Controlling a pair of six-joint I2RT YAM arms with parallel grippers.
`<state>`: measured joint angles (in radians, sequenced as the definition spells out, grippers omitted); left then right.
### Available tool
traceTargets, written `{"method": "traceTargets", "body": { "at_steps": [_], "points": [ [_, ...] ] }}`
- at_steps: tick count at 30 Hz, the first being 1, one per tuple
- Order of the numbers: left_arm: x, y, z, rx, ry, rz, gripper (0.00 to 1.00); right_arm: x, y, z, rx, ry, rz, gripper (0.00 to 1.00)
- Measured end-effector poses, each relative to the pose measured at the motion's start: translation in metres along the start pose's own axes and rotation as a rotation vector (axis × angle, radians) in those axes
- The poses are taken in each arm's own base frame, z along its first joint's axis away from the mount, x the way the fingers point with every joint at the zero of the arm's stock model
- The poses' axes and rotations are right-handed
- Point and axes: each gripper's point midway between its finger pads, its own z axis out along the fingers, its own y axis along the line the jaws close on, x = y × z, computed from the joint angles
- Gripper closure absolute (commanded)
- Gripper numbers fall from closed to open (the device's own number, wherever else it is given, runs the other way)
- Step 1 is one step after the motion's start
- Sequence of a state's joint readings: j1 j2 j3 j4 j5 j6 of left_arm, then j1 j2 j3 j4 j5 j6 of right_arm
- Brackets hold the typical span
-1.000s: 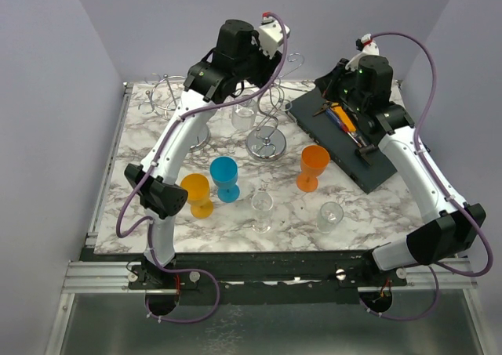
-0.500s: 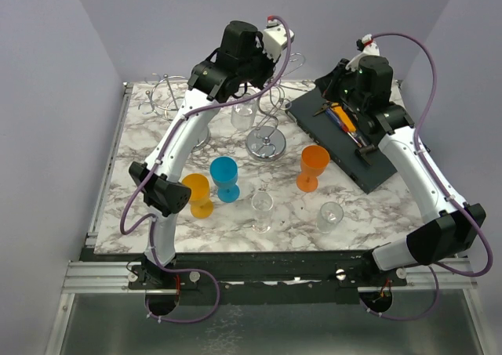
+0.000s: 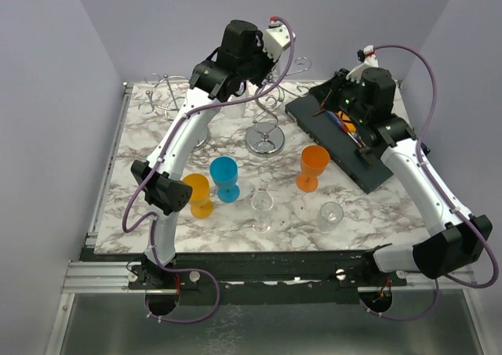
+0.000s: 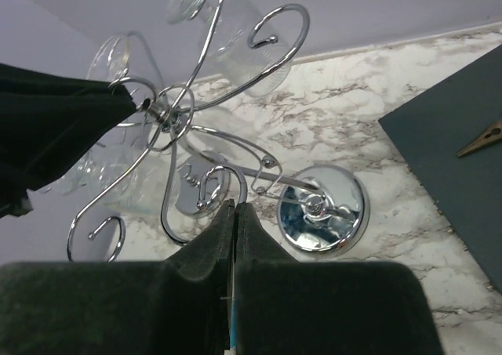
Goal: Place the wine glass upside down on the wine glass rack
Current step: Adjust the wine rack at the center of the board, then pick up the wine glass at the center of the board.
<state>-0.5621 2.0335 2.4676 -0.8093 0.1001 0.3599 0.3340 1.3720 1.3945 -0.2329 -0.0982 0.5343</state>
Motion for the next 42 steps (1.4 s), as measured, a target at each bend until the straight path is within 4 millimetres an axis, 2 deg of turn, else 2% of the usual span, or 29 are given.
{"method": "traceTargets", "body": {
  "at_steps": [4, 10, 12, 15, 19, 21, 23, 26, 28, 30, 34, 39, 42],
  "points": [
    [0.0, 0.006, 0.003, -0.023, -0.002, 0.023, 0.97, 0.01, 0.006, -0.012, -0.037, 0.009, 0.023, 0.99],
    [0.0, 0.01, 0.005, -0.035, -0.006, 0.03, 0.96, 0.051, -0.008, -0.013, -0.01, 0.125, 0.053, 0.99],
    [0.0, 0.01, 0.005, -0.037, -0.006, 0.034, 0.89, 0.057, -0.01, -0.011, -0.006, 0.15, 0.057, 1.0],
    [0.0, 0.011, 0.005, -0.04, -0.004, 0.037, 0.69, 0.062, -0.012, -0.011, 0.001, 0.167, 0.058, 0.98],
    [-0.003, 0.015, 0.006, -0.057, -0.017, 0.057, 0.55, 0.064, -0.015, -0.013, 0.017, 0.179, 0.053, 0.77],
    [-0.005, 0.017, 0.006, -0.065, -0.026, 0.063, 0.47, 0.064, -0.018, -0.017, 0.038, 0.182, 0.044, 0.64],
    [-0.005, 0.017, 0.005, -0.066, -0.027, 0.064, 0.4, 0.063, -0.021, -0.024, 0.057, 0.182, 0.03, 0.51],
    [-0.004, 0.016, 0.002, -0.065, -0.025, 0.056, 0.26, 0.058, -0.023, -0.04, 0.086, 0.177, 0.002, 0.4],
    [-0.005, 0.015, -0.004, -0.065, -0.026, 0.046, 0.17, 0.054, -0.025, -0.052, 0.108, 0.181, -0.014, 0.34],
    [-0.009, 0.015, -0.011, -0.068, -0.035, 0.03, 0.12, 0.053, -0.027, -0.064, 0.131, 0.188, -0.033, 0.34],
    [-0.019, 0.013, -0.037, -0.07, -0.068, -0.008, 0.07, 0.062, -0.039, -0.091, 0.198, 0.23, -0.051, 0.33],
    [-0.029, 0.004, -0.081, -0.055, -0.106, -0.06, 0.03, 0.087, -0.057, -0.117, 0.267, 0.294, -0.051, 0.34],
    [-0.024, -0.004, -0.104, -0.042, -0.113, -0.087, 0.03, 0.108, -0.069, -0.122, 0.294, 0.346, -0.046, 0.35]
  ]
}}
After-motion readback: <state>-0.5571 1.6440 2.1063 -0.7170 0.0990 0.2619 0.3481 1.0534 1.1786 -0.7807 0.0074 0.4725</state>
